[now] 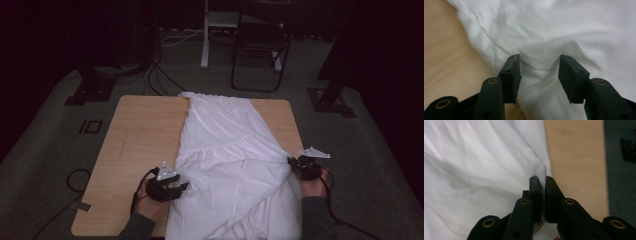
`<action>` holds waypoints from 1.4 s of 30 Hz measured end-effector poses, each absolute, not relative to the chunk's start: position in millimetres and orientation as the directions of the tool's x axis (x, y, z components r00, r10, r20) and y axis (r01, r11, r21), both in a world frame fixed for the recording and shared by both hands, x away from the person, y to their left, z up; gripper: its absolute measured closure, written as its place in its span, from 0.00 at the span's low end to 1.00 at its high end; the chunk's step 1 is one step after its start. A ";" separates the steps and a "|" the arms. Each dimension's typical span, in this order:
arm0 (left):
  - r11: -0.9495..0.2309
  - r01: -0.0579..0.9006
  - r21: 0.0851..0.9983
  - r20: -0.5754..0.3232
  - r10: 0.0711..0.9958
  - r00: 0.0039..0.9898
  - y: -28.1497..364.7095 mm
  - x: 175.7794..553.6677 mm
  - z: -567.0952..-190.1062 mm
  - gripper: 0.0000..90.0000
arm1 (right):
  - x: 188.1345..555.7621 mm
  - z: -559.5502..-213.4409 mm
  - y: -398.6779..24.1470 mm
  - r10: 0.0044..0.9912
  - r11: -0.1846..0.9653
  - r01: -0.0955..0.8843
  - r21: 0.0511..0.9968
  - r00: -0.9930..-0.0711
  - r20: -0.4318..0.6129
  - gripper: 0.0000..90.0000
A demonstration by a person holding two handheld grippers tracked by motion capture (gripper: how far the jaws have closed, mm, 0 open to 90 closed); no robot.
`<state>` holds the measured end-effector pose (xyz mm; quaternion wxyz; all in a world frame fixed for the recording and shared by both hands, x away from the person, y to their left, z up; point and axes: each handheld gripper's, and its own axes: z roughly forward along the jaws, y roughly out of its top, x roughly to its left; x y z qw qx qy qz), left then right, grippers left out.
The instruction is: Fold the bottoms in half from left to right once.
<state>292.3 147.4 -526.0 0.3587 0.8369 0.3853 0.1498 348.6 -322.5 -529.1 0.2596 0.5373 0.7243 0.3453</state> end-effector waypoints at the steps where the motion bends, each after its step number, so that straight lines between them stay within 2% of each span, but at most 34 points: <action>1: -0.465 0.547 0.696 -0.006 0.758 0.652 142.6 297.3 -533.7 0.62 | 350.2 -536.6 -322.7 0.958 0.184 0.615 0.767 -0.287 0.000 0.94; 3: -0.489 0.570 0.660 0.031 0.776 0.630 136.8 305.5 -546.1 0.69 | 352.6 -549.1 -321.9 0.955 0.195 0.640 0.743 -0.296 0.004 0.93; 5: -0.489 0.570 0.660 0.031 0.776 0.630 136.8 305.5 -546.1 0.72 | 353.7 -554.2 -321.1 0.954 0.203 0.650 0.733 -0.299 0.001 0.93; 6: -0.472 0.579 0.664 0.045 0.799 0.600 135.5 312.1 -547.7 0.77 | 355.3 -561.6 -319.9 0.953 0.206 0.654 0.728 -0.303 0.003 0.92; 7: -0.488 0.572 0.660 0.070 0.797 0.599 134.9 314.0 -547.8 0.78 | 356.2 -561.8 -320.0 0.954 0.197 0.656 0.728 -0.299 0.011 0.92; 12: -0.487 0.568 0.664 0.111 0.815 0.569 135.8 329.5 -548.6 0.79 | 365.7 -560.9 -310.3 0.950 0.252 0.642 0.724 -0.306 -0.060 0.92; 13: -0.464 0.578 0.671 0.116 0.836 0.537 139.0 343.5 -548.7 0.79 | 369.1 -561.3 -309.7 0.952 0.242 0.640 0.729 -0.303 -0.050 0.92; 17: -0.451 0.587 0.673 0.120 0.849 0.515 143.7 357.1 -548.1 0.78 | 381.8 -562.1 -308.9 0.955 0.224 0.635 0.740 -0.294 -0.036 0.91; 24: -0.424 0.615 0.664 0.176 0.889 0.423 161.9 409.2 -545.1 0.78 | 408.7 -561.4 -304.9 0.952 0.231 0.628 0.743 -0.305 -0.038 0.88; 29: -0.410 0.630 0.659 0.171 0.898 0.406 165.3 420.1 -543.5 0.77 | 429.2 -560.2 -302.8 0.957 0.211 0.636 0.743 -0.288 -0.025 0.86; 30: -0.402 0.634 0.661 0.163 0.901 0.402 165.4 419.5 -543.3 0.75 | 432.5 -559.3 -302.5 0.959 0.203 0.645 0.737 -0.282 -0.017 0.85; 32: -0.402 0.626 0.669 0.147 0.896 0.419 167.1 414.4 -542.1 0.68 | 436.7 -555.6 -300.4 0.965 0.197 0.665 0.720 -0.263 -0.021 0.75; 36: -0.385 0.603 0.698 0.117 0.893 0.434 176.4 397.0 -536.4 0.63 | 430.6 -536.9 -295.8 0.972 0.136 0.622 0.771 -0.233 0.016 0.62; 39: -0.361 0.587 0.725 0.097 0.897 0.431 185.1 381.4 -530.7 0.61 | 424.4 -518.0 -283.3 0.966 0.163 0.568 0.807 -0.259 -0.013 0.56; 42: -0.356 0.580 0.733 0.093 0.897 0.432 192.5 367.7 -527.5 0.60 | 422.4 -504.4 -265.9 0.943 0.196 0.532 0.824 -0.333 -0.009 0.51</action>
